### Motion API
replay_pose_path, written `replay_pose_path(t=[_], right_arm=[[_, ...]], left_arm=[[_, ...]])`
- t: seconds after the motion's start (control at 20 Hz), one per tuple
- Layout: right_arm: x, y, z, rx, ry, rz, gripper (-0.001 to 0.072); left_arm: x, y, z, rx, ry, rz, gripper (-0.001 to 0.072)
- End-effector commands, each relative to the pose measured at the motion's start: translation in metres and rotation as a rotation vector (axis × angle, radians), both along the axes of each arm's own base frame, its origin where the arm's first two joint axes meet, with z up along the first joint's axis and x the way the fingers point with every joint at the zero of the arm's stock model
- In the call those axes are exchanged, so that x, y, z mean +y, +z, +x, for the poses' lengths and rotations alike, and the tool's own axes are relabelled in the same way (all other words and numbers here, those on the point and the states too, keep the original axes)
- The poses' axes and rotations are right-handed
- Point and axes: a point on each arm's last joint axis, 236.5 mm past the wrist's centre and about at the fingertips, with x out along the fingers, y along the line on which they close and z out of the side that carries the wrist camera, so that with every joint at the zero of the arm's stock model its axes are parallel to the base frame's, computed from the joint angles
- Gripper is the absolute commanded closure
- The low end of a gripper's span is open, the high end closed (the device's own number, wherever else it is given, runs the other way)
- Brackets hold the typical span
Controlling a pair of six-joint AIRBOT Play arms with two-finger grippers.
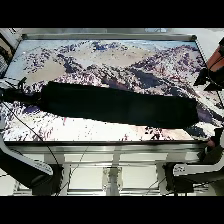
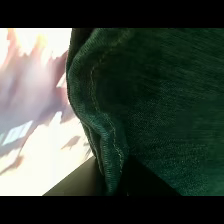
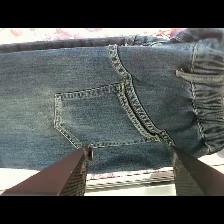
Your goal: Fold the clothes and pants, and hang the long-sleeved shirts on hangers.
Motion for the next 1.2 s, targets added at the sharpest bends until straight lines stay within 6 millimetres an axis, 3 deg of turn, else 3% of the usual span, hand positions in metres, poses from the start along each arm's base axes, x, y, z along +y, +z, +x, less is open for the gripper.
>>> replay_pose_path(t=[0.0, 0.1, 0.2, 0.4, 0.75, 0.9, 1.15], right_arm=[[0.002, 0.001, 0.001, -0.004, 0.006, 0.003, 0.0169], [0.002, 0.001, 0.001, -0.004, 0.010, 0.003, 0.0169], [0.002, 0.001, 0.001, -0.005, 0.011, 0.004, 0.0169], [0.015, -0.003, 0.002, -0.008, 0.028, 0.060, 0.0169], [0.027, -0.065, -0.019, 0.118, 0.078, 0.126, 0.0169], [0.031, -0.092, -0.027, 0.154, 0.078, 0.144, 0.0169], [0.040, -0.127, -0.049, 0.228, 0.092, 0.180, 0.0169]], left_arm=[[0.062, 0.007, -0.067, 0.249, 0.023, 0.241, 0.0680], [0.090, 0.030, -0.086, 0.270, 0.017, 0.343, 0.0680], [0.103, 0.058, -0.092, 0.214, -0.007, 0.381, 0.0680], [0.102, 0.102, -0.089, 0.111, 0.001, 0.421, 0.0680], [0.018, 0.161, -0.062, -0.041, -0.138, 0.387, 0.0680], [-0.036, 0.178, -0.051, -0.088, -0.279, 0.394, 0.0680], [-0.144, 0.197, -0.036, -0.199, -0.538, 0.396, 0.0680]])
